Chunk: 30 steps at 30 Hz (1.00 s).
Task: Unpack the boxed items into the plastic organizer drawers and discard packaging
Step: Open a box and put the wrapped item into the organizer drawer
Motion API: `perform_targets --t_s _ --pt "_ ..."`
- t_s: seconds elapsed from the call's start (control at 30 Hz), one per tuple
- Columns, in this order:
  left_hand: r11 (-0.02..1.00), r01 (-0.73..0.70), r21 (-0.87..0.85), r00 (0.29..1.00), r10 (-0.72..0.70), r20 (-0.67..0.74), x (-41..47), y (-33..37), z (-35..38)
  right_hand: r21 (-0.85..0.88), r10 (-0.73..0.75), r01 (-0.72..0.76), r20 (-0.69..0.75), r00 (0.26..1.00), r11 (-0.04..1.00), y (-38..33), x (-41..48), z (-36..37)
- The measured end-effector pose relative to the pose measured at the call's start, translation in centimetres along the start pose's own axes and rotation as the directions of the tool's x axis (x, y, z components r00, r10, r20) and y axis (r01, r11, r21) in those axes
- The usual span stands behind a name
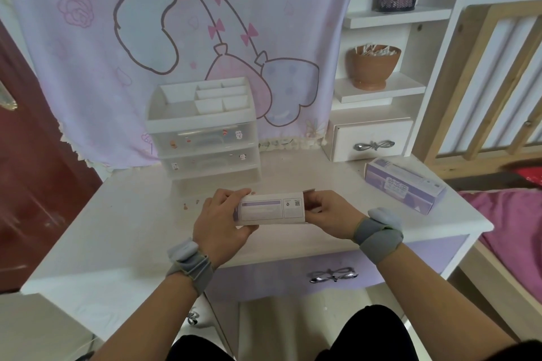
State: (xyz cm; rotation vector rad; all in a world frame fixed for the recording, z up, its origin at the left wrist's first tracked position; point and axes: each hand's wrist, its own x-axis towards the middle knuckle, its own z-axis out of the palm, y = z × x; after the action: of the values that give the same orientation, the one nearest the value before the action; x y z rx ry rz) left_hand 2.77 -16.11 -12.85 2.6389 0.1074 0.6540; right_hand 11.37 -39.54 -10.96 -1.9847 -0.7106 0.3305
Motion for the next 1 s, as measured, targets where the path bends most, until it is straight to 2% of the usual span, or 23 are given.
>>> perform_targets --t_s 0.13,0.27,0.47,0.7,0.87,1.0 --pt "0.998 0.037 0.051 0.999 -0.037 0.015 0.2 0.4 -0.3 -0.063 -0.027 0.025 -0.045 0.999 0.998 0.0 0.1 0.6" --pt "0.992 0.064 0.113 0.996 -0.069 0.047 0.3 0.1 -0.8 0.074 0.001 0.001 -0.036 0.999 0.997 0.1 -0.2 0.7" --pt "0.989 0.066 0.130 0.995 -0.075 0.065 0.2 -0.8 -0.9 0.154 0.020 -0.017 -0.018 1.000 0.988 0.6 -1.4 -0.2" --pt "0.994 0.082 0.073 0.994 -0.087 0.072 0.3 -0.8 -0.3 0.304 0.000 -0.002 0.007 1.000 0.953 0.2 -2.0 -0.2" --pt "0.995 0.099 -0.004 0.990 -0.098 0.099 0.4 -0.7 -0.2 0.228 -0.099 0.135 -0.161 0.982 0.964 0.2 -1.8 0.6" --pt "0.997 0.076 -0.033 0.991 -0.071 0.113 0.5 -0.9 -0.5 0.317 -0.074 0.128 -0.175 0.982 0.940 0.5 -1.5 0.3"
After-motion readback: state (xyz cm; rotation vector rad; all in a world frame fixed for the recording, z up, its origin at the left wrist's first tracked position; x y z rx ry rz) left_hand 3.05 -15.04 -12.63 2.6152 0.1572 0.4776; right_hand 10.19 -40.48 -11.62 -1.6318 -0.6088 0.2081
